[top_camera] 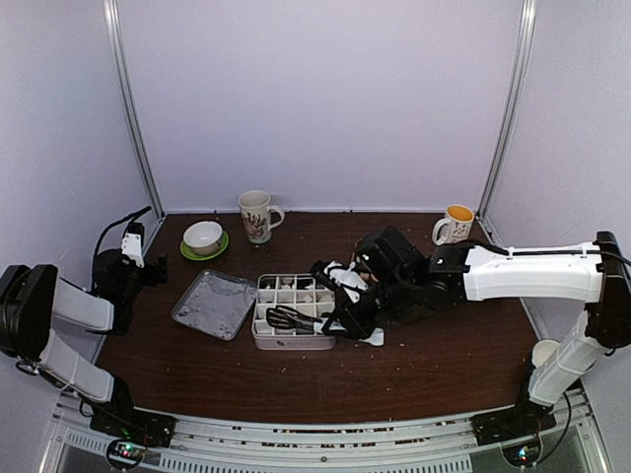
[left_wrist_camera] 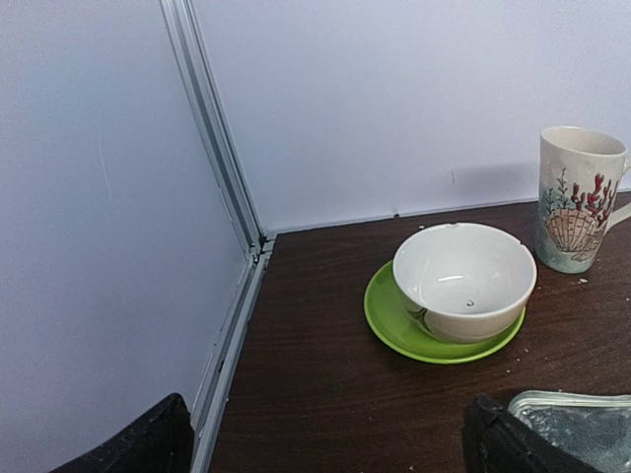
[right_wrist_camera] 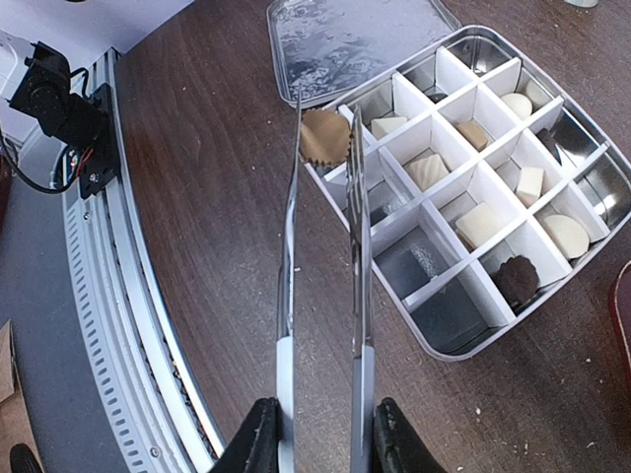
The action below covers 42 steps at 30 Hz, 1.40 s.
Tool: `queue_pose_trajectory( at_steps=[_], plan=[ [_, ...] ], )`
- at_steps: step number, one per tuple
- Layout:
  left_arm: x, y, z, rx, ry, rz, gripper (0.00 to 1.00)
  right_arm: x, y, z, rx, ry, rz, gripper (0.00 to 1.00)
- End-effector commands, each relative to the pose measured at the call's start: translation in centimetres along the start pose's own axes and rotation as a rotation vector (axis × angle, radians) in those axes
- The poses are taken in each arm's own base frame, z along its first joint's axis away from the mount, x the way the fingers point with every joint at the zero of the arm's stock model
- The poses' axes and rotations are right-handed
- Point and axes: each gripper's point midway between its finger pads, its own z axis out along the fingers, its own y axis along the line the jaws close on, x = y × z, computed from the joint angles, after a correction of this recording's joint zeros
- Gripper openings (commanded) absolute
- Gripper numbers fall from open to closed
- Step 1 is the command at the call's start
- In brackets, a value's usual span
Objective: Pack the chocolate
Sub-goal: Place the fake chocolate in the empty pocket of the box.
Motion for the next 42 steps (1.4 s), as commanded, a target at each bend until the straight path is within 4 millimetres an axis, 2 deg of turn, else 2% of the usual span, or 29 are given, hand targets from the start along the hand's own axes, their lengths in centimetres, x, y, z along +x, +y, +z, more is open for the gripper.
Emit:
queue_pose_trajectory(
  at_steps=[1,10,31,42],
  plan=[
    [-1.0,0.6,0.3,-0.020,-0.032,-0.010,0.98,-2.4,0.6,-0.2,0.004,-0.066,-0.031,0.17],
    [-1.0,0.6,0.3,-0.020,-0.033,-0.010,0.98,-2.4,0.7,0.9,0.003,-0.046,-0.036,0.17],
    [-1.0,0.5,0.3,-0.019,-0.033,-0.010,0.98,-2.2,1.0,2.0,0.004,-0.023,-0.051,0.20],
    [-1.0,0.6,0.3,-0.019,-0.033,-0.010,0.98,-2.6,0.3,2.3,0.052,-0.023,-0.045,0.22]
  ],
)
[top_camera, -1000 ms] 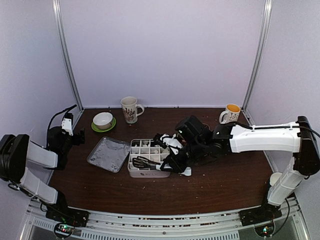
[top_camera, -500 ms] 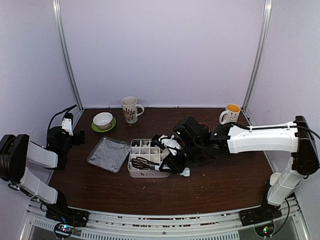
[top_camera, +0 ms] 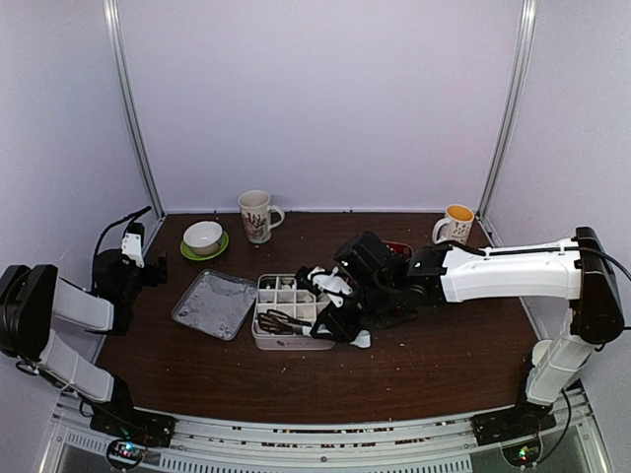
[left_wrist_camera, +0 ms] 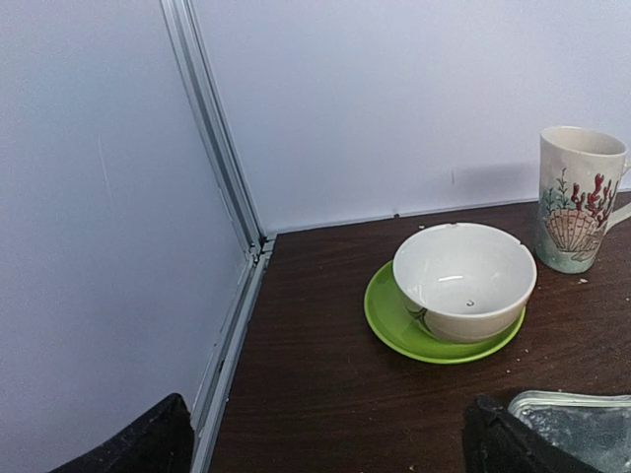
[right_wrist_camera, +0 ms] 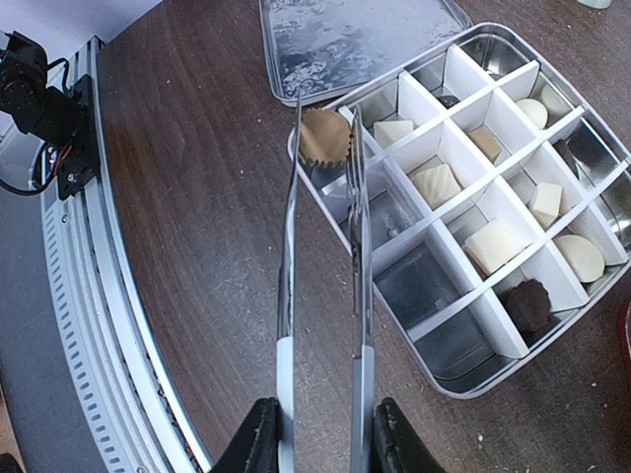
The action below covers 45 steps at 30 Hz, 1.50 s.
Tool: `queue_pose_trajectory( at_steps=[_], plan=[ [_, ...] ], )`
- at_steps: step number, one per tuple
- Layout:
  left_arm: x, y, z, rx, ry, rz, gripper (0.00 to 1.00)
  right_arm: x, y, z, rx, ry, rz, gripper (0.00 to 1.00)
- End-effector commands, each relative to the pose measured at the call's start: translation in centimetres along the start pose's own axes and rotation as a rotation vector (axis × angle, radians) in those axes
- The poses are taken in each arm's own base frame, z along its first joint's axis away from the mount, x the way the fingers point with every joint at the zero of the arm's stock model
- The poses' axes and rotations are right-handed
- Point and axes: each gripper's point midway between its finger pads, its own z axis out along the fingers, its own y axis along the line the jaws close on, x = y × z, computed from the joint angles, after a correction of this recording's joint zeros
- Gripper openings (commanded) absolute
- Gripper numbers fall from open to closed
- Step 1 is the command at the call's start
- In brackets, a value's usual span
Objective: Pack the chocolate
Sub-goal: Place the fake chocolate in the empty pocket of the box.
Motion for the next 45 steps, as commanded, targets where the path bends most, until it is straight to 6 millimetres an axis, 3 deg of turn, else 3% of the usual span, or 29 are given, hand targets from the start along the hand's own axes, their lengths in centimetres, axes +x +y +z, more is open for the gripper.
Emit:
queue_pose_trajectory(
  at_steps=[1,17,33,45],
  plan=[
    [-1.0,0.6,0.3,-0.019,-0.033,-0.011,0.98,-2.1,-0.1,-0.5,0.032,-0.056,-0.016,0.23],
    [-1.0,0.6,0.3,-0.020,-0.032,-0.011,0.98,-2.7,-0.7,-0.9,0.074,-0.074,-0.015,0.34],
    [-1.0,0.6,0.3,-0.020,-0.032,-0.011,0.98,-2.9,-0.6,-1.0,0.074,-0.083,-0.018,0.37],
    [-1.0,0.6,0.3,-0.019,-0.032,-0.011,0.98,-3.6,-2.3,-4.0,0.195,-0.172,-0.030,0.35]
  ],
)
